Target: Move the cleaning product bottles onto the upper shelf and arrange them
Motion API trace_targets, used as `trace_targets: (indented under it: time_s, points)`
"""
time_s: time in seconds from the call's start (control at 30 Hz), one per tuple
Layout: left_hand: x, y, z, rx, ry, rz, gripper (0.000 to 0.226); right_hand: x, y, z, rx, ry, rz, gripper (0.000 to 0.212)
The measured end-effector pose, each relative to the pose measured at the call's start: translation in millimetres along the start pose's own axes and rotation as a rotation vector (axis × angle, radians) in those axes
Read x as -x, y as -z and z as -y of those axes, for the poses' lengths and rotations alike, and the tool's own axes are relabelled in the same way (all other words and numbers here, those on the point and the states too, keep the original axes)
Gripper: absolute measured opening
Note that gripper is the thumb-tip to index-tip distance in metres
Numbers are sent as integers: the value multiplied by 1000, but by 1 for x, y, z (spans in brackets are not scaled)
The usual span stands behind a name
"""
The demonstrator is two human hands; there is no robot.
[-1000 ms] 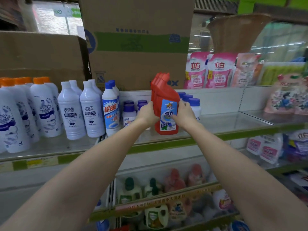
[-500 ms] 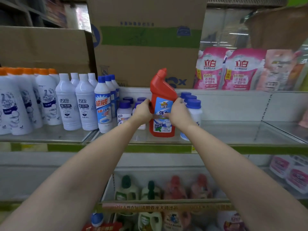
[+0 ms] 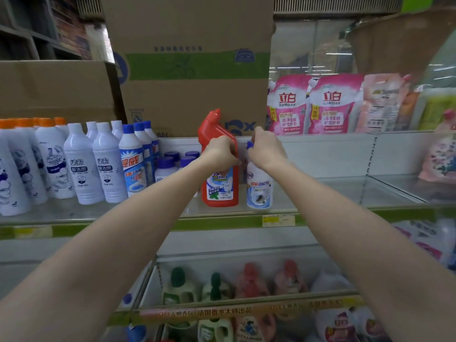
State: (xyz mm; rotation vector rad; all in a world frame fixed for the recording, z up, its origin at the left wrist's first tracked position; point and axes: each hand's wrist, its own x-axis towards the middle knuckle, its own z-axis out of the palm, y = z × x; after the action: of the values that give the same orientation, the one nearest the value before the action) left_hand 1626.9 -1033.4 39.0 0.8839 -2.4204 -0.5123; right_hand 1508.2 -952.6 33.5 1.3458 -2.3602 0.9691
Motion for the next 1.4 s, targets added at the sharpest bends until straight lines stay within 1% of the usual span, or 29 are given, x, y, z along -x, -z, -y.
trace_targets:
  time_s: [0.03, 0.1, 0.17, 0.2, 0.23, 0.3, 0.33, 0.37, 0.47, 0.57, 0.7, 0.83, 0.9, 0.97, 1.07, 1.17, 1.23, 1.3, 1.37, 1.4]
  points:
    - [-1, -3, -8, 53, 4, 2, 16, -2, 4, -7, -9, -19, -1, 31]
    - [-2, -14, -19, 107, 39, 33, 21, -3, 8, -22, -80, -86, 56, 49]
    - [-2, -28, -24, 104, 101, 121, 27, 0, 10, -33, -176, -148, 116, 67]
    - [-2, -37, -24, 101, 128, 170, 28, 1, 11, -37, -195, -159, 138, 71]
    - [-3, -45, -24, 105, 144, 205, 28, 1, 11, -41, -206, -161, 164, 66]
    - [-4, -60, -20, 122, 155, 214, 29, 4, 13, -47, -216, -147, 240, 39]
    - [-5, -65, -19, 125, 156, 202, 31, 5, 14, -50, -229, -148, 283, 30]
    - [-6, -69, -18, 138, 158, 191, 34, 6, 16, -52, -237, -145, 312, 28]
    - [-9, -72, -18, 182, 163, 193, 39, 0, 24, -54, -193, -146, 351, 31]
    - [-9, -74, -18, 187, 163, 191, 37, -7, 24, -54, -168, -151, 379, 37]
    - [-10, -81, -17, 215, 163, 147, 31, -10, 17, -57, -133, -132, 348, 35]
    - [-9, -84, -17, 197, 145, 123, 31, -9, 15, -60, -117, -125, 341, 35]
    - [-7, -86, -17, 197, 137, 108, 29, -8, 14, -60, -124, -111, 321, 34]
    - [-6, -88, -15, 182, 135, 84, 33, -8, 12, -60, -122, -86, 303, 34]
    - [-3, -91, -14, 167, 125, 43, 34, -5, 6, -61, -150, -107, 275, 31]
    - [1, -92, -16, 81, 44, -36, 25, 3, 2, -63, -162, -100, 237, 29]
    - [6, -93, -16, 30, 3, -79, 25, 10, 1, -64, -177, -109, 191, 30]
    - [10, -94, -13, 7, -4, -97, 12, 16, 0, -62, -188, -145, 115, 34]
    - [13, -91, -8, -6, -17, -117, 10, 21, 1, -58, -175, -170, 65, 32]
    - [16, -87, -7, -6, -27, -125, 9, 25, 3, -54, -172, -175, 66, 28]
